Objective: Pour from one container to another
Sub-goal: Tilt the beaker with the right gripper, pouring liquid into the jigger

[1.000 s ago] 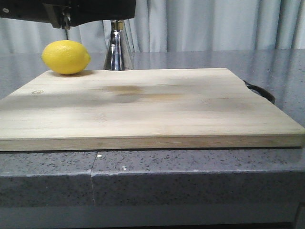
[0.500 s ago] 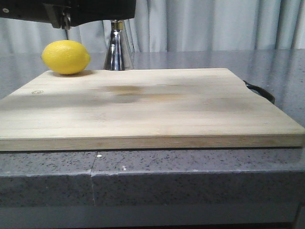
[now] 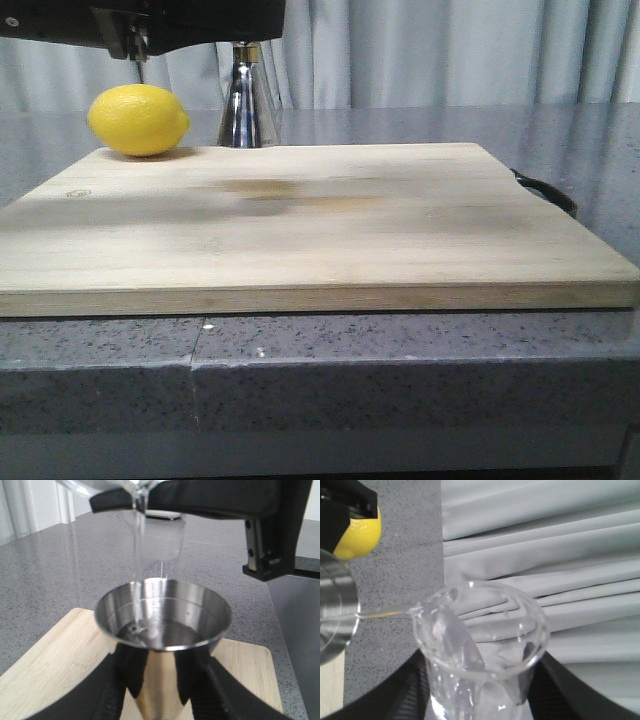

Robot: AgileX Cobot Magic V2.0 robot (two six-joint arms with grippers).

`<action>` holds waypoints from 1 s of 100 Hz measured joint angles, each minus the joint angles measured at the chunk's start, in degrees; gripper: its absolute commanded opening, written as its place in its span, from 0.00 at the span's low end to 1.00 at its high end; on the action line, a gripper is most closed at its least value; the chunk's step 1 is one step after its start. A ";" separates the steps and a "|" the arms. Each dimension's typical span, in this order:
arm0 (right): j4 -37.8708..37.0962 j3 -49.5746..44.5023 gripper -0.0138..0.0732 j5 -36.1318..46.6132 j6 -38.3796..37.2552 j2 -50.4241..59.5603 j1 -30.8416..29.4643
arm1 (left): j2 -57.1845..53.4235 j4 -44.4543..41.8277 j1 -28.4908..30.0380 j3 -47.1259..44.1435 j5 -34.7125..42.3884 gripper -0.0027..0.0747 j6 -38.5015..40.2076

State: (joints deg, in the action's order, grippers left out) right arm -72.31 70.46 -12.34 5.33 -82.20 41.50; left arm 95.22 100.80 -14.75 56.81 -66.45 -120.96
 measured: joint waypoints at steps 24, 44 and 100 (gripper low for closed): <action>-1.32 0.00 0.52 0.00 0.09 0.00 0.00 | 0.00 0.00 0.00 0.00 0.00 0.33 0.00; -1.45 0.00 0.52 0.20 0.09 0.00 0.00 | 0.00 0.00 0.00 0.00 0.00 0.33 0.00; 1.80 0.00 0.52 -3.78 -23.55 0.00 0.00 | 0.00 0.00 0.00 0.00 0.00 0.33 0.00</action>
State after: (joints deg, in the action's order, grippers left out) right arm -70.51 70.46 -16.12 -18.22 -82.20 41.50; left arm 95.22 100.80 -14.75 56.81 -66.45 -120.96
